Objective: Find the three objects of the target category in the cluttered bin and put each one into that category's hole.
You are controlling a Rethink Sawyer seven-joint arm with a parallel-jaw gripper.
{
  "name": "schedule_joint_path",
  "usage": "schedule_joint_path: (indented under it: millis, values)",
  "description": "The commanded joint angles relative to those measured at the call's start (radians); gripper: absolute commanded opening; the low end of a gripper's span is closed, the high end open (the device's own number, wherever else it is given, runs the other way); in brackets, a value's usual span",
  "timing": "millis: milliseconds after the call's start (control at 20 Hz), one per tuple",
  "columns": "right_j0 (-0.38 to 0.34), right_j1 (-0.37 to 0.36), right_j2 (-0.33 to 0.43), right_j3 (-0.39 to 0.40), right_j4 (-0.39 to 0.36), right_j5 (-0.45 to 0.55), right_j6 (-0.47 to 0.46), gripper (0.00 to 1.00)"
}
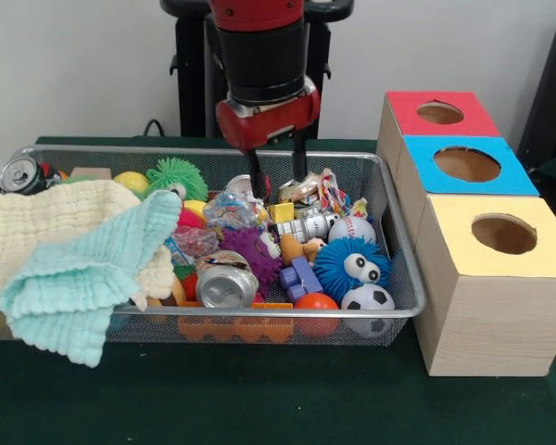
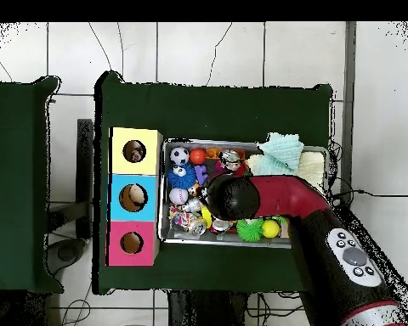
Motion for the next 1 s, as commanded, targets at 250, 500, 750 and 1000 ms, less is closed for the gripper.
schedule_joint_path:
  millis: [250,500,750,1000]
  values:
    - [0.074,0.184,-0.108,-0.028,0.064,-0.129,0.279,1.0]
    - [0.088,0.264,-0.111,-0.091,0.09,-0.135,0.239,1.0]
    - [0.112,0.316,-0.112,-0.171,0.12,-0.074,0.201,1.0]
    - [0.126,0.34,-0.109,-0.219,0.14,-0.032,0.18,1.0]
